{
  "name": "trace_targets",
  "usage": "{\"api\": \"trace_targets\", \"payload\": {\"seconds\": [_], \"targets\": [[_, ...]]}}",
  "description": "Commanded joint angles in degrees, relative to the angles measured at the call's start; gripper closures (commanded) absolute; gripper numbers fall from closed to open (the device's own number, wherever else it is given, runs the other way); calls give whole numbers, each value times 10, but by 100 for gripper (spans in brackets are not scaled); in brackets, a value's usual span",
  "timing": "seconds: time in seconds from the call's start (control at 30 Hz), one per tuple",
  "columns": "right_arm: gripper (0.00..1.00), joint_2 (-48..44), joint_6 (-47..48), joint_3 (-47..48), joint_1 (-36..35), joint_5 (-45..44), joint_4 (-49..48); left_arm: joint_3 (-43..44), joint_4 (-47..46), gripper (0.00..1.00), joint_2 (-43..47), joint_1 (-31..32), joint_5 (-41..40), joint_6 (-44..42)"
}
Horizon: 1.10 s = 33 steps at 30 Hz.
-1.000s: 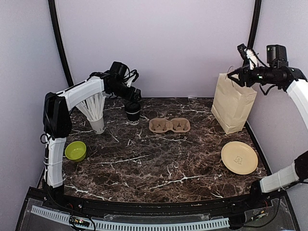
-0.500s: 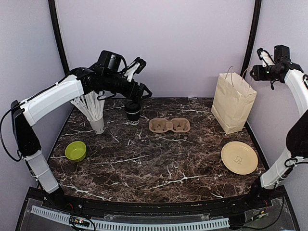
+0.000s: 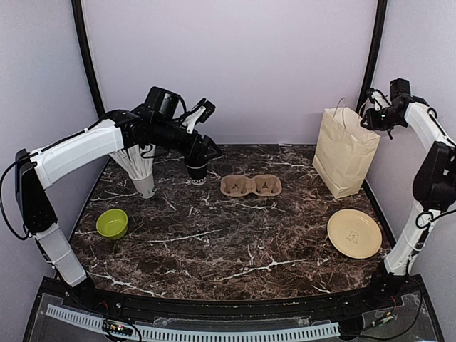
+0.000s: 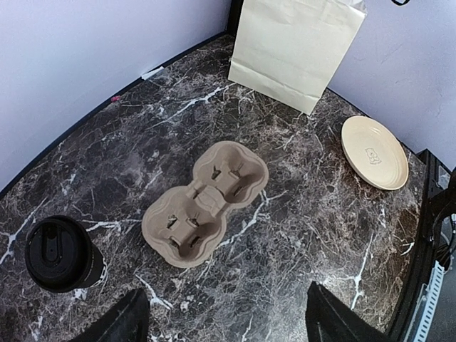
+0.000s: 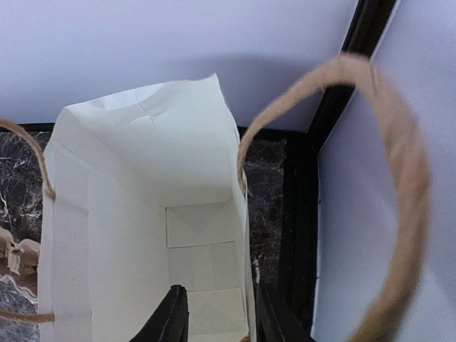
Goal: Pack the takeout coffee
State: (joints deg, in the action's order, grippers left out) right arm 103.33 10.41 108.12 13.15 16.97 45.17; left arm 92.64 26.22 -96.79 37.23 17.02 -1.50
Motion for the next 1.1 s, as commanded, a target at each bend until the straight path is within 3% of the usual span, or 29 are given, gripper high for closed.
{"api": "trace_targets", "payload": {"seconds": [0.0, 0.13, 0.33, 0.4, 0.5, 0.73, 0.93, 1.07], "targets": [[78, 10, 9, 19, 3, 19, 10, 31, -15, 25, -27, -1, 17, -6], [99, 5, 17, 9, 3, 17, 0, 89, -11, 33, -88, 3, 15, 9], [100, -28, 22, -39, 3, 23, -33, 160, 19, 39, -189, 24, -8, -7], [100, -37, 21, -51, 3, 32, -38, 179, 38, 45, -223, 25, -16, -1], [100, -47, 20, -70, 3, 45, -46, 192, 44, 65, -260, 26, -15, 23], [100, -56, 21, -88, 4, 57, -54, 220, 43, 62, -326, 32, -9, 71], [100, -70, 15, -112, 3, 69, -65, 244, 28, 81, -377, 33, -56, 87], [100, -78, 18, -130, 2, 65, -71, 329, 77, 88, -434, 33, -52, 82]]}}
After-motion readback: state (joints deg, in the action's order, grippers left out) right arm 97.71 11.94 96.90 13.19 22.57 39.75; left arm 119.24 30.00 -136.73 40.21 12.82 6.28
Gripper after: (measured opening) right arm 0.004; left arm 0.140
